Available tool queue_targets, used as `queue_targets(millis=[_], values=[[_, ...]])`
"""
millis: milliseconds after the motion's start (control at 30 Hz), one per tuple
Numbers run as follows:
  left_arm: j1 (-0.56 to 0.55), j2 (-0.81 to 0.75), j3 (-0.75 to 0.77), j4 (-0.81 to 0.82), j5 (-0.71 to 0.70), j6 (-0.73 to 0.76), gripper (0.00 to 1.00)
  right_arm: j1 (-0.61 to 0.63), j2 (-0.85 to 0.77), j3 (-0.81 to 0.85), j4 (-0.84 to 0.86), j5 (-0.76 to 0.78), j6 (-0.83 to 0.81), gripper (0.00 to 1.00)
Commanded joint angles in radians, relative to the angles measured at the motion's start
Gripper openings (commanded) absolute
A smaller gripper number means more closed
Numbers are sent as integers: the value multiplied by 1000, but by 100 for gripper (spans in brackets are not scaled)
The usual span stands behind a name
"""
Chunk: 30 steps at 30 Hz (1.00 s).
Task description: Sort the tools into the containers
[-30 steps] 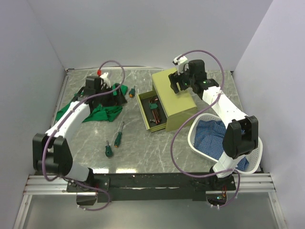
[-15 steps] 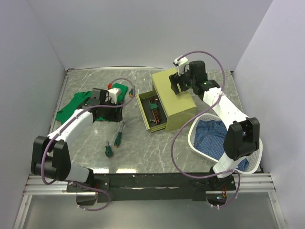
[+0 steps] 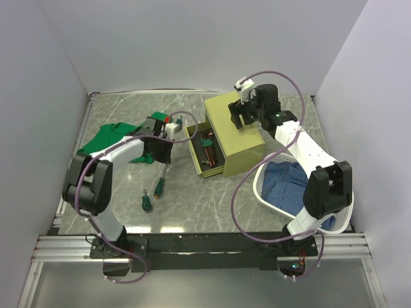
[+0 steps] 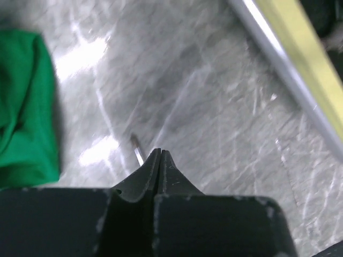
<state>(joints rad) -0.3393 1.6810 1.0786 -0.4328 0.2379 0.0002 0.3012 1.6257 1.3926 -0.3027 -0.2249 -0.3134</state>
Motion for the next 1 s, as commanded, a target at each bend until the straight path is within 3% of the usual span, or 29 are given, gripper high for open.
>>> queue_targets(millis=[0,367,500,700,967], values=[[-26,64,104,3,64,-48,1,4,3,-76,-181,35,-43,82],[-112,324,372,-43,149,-103,1,-4,16,-115,-207,-24,-41,82],[-121,336,386,60,242,-157,1,-34,25,-125,-222,-135,31,81],[-124,299,293,291,331,-267,1,-66,33,-167,-248,-248,83,80],[-144,439,442,357,437,-376,1,-66,63,-195,-289,-318,100,80]])
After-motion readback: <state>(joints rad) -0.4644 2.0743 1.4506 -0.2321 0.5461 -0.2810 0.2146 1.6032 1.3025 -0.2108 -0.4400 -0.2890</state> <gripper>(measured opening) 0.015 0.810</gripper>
